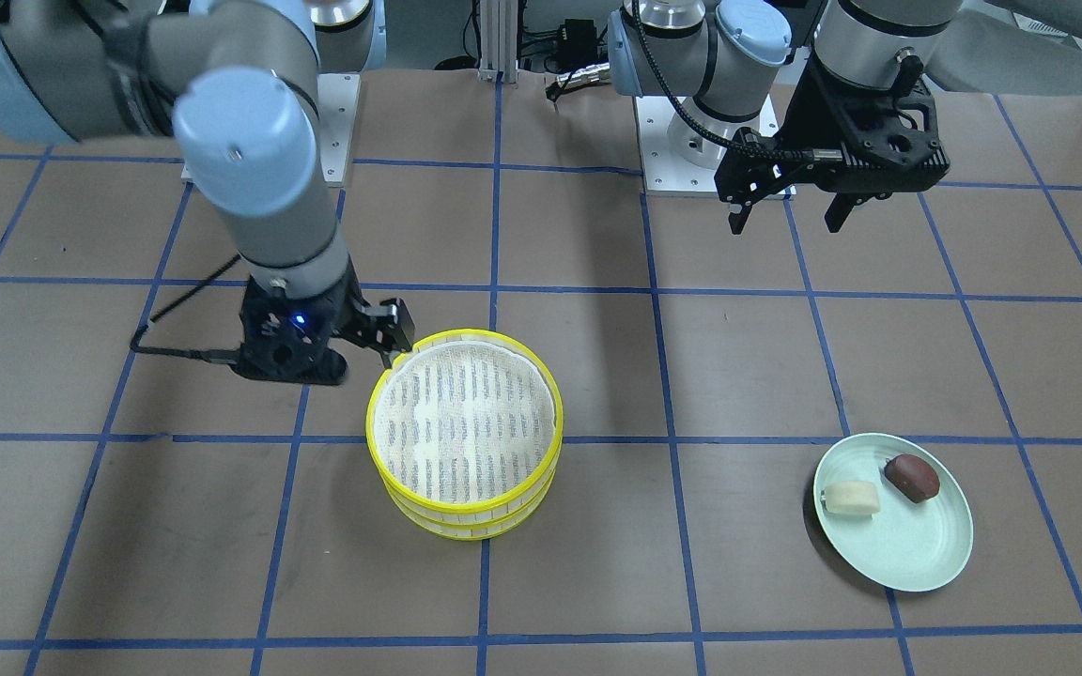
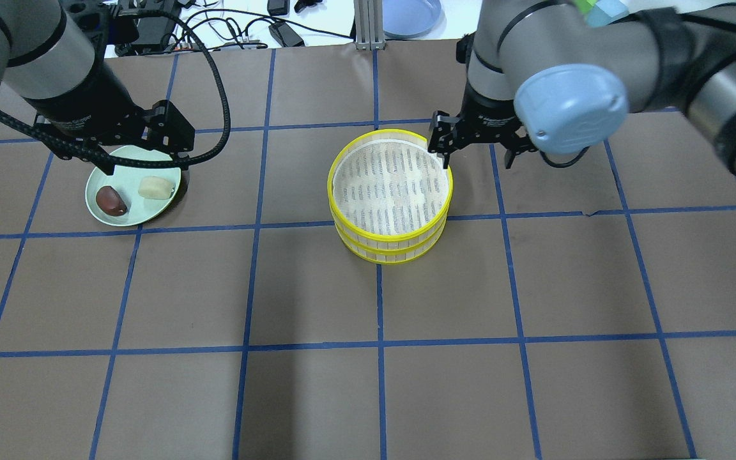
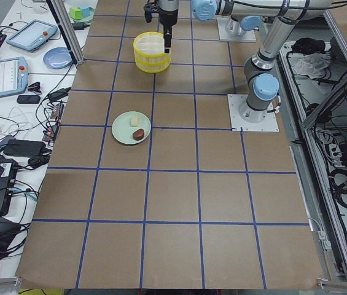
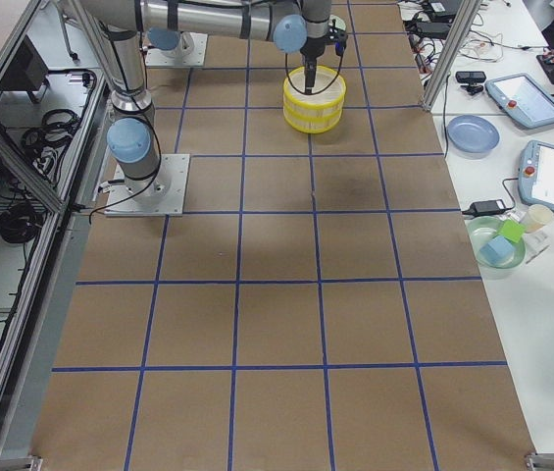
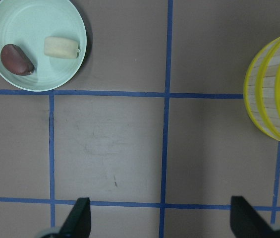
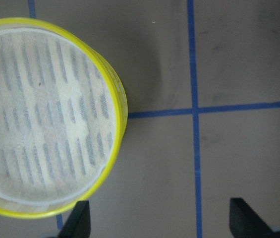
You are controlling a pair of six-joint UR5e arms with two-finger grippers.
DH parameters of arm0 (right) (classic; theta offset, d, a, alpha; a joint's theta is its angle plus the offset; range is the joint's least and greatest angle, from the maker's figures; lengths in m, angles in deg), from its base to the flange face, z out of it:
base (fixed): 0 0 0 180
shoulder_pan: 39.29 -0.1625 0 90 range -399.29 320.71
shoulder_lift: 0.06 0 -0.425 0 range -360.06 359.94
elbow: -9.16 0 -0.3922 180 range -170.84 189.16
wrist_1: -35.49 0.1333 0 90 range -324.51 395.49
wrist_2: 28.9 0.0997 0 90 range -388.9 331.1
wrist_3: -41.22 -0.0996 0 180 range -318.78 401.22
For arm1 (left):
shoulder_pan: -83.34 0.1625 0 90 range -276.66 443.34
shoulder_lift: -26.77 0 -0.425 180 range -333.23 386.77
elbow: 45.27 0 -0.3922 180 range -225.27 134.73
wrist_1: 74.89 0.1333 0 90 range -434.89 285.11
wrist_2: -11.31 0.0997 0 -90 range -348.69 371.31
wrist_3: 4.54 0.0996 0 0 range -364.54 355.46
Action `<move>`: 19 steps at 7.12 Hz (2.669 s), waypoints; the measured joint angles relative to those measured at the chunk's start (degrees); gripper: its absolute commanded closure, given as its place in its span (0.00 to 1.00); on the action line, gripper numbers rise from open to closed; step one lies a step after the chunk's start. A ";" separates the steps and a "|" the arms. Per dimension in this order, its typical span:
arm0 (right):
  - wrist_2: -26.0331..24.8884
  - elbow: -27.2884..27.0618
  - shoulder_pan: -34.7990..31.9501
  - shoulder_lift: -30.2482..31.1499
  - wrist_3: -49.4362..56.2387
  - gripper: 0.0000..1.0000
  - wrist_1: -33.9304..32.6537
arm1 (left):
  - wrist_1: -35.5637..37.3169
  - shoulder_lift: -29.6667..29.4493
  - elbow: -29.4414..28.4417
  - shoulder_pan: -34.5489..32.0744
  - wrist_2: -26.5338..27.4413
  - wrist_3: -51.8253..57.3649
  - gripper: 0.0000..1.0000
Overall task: Place buns in different layers of steamer
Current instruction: 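Lower the right gripper onto the top steamer tier while the left moves over the plate, then lift the top steamer tier with the right gripper and carry it aside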
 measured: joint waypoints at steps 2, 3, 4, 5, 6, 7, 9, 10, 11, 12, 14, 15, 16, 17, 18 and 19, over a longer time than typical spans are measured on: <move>-0.23 -0.27 -2.01 -5.39 -2.78 0.45 -5.38 | -0.55 0.02 0.00 1.16 0.06 0.95 0.00; -0.30 -0.30 -2.11 -6.51 -3.05 0.66 -6.12 | -0.55 -0.13 0.03 4.16 -0.11 5.22 0.00; -0.33 -0.33 -2.11 -7.16 -3.07 0.99 -6.35 | -0.44 -0.72 0.12 8.77 -0.44 12.83 0.00; -0.30 -0.31 -2.01 -7.31 -2.87 1.00 -6.41 | 0.25 -1.94 0.47 12.92 -0.75 19.77 0.00; -0.48 -0.20 -1.75 -6.95 -2.59 1.00 -6.33 | 2.41 -3.93 1.19 15.44 -0.85 24.56 0.00; -0.82 -0.03 -1.31 -5.29 -2.48 1.00 -5.59 | 5.82 -6.49 1.96 16.51 -0.80 27.32 0.00; -0.94 0.58 1.32 3.43 0.64 1.00 2.86 | 12.96 -12.58 2.82 17.10 -0.90 29.14 0.00; -2.13 0.73 5.12 7.55 7.87 1.00 8.37 | 16.75 -15.73 2.93 17.15 -0.99 29.29 0.00; -4.35 0.78 11.93 10.02 18.04 1.00 12.14 | 21.09 -18.92 2.96 17.17 -1.05 29.34 0.00; -5.63 0.79 19.51 11.03 27.86 1.00 13.58 | 24.94 -21.81 2.97 17.19 -1.06 29.35 0.00; -6.30 0.68 29.79 11.48 39.75 1.00 14.00 | 31.25 -26.77 2.81 17.19 -1.92 29.24 0.00; -6.33 0.56 31.47 11.50 41.35 1.00 14.04 | 33.81 -28.69 2.70 17.18 -2.89 29.20 0.00; -6.33 0.42 32.04 11.54 41.81 1.00 14.09 | 36.26 -30.17 2.62 17.18 -3.36 29.19 0.00; -6.36 0.28 32.23 11.61 41.95 1.00 14.13 | 38.09 -31.64 2.50 17.18 -3.56 29.13 0.00; -6.33 0.24 32.28 11.69 42.03 1.00 14.15 | 38.92 -33.10 2.43 17.18 -3.62 29.06 0.00; -5.92 0.16 32.27 11.90 42.08 1.00 14.31 | 39.22 -34.32 2.44 17.18 -3.62 29.06 0.00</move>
